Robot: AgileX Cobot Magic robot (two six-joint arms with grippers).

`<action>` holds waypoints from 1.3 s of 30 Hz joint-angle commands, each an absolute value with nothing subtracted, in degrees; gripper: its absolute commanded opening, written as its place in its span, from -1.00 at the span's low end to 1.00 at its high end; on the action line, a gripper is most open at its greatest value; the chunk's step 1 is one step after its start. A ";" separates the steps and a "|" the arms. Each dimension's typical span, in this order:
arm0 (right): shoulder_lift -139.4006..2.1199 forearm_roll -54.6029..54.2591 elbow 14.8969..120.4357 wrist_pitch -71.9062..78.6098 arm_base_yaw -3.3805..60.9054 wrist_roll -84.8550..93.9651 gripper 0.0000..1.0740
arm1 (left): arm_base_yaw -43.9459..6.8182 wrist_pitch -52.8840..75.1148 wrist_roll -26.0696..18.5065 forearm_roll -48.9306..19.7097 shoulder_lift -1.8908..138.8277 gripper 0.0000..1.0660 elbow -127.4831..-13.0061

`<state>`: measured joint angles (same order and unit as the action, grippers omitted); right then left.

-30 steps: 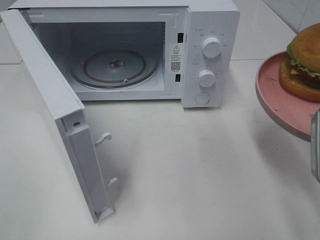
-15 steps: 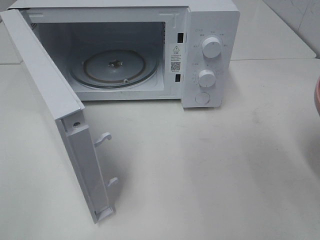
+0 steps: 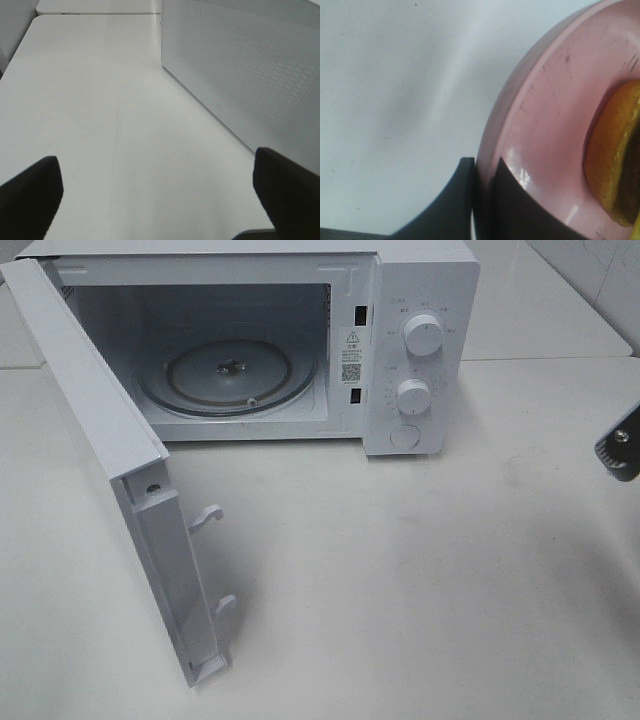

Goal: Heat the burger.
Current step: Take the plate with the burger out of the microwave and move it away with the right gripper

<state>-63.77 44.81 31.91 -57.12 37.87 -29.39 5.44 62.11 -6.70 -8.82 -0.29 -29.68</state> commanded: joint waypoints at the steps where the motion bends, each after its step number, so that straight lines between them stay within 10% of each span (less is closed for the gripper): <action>1: -66.35 48.93 33.69 -58.61 37.70 -33.86 -1.00 | 5.61 61.48 -6.36 -8.94 -0.74 0.84 -29.62; 39: -98.66 57.87 35.47 -45.89 28.02 -62.51 -0.93 | 5.61 61.48 -6.36 -8.94 -0.74 0.84 -29.62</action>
